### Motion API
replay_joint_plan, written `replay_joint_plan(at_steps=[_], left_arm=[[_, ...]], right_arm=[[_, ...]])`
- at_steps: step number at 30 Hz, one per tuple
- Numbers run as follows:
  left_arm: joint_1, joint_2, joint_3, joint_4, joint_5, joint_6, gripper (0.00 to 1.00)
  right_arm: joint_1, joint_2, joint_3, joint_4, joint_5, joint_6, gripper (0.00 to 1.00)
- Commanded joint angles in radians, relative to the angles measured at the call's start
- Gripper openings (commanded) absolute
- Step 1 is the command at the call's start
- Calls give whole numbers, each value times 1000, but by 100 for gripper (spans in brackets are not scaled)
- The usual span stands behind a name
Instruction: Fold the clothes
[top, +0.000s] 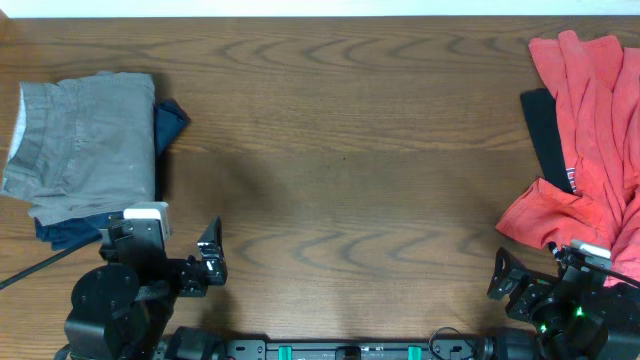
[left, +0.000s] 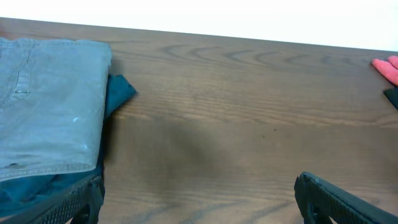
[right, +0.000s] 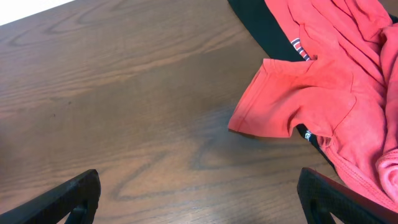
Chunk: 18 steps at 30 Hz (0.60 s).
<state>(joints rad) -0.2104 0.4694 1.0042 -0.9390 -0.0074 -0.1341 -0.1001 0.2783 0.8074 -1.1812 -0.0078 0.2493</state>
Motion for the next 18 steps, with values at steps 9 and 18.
replay_joint_plan(at_steps=[9, 18], left_arm=[[2, -1, -4, -2, -12, -9, 98], [2, -1, -4, -2, -12, -9, 98]], right_arm=[[-3, -8, -73, 143, -79, -205, 99], [43, -126, -395, 731, -319, -370, 99]])
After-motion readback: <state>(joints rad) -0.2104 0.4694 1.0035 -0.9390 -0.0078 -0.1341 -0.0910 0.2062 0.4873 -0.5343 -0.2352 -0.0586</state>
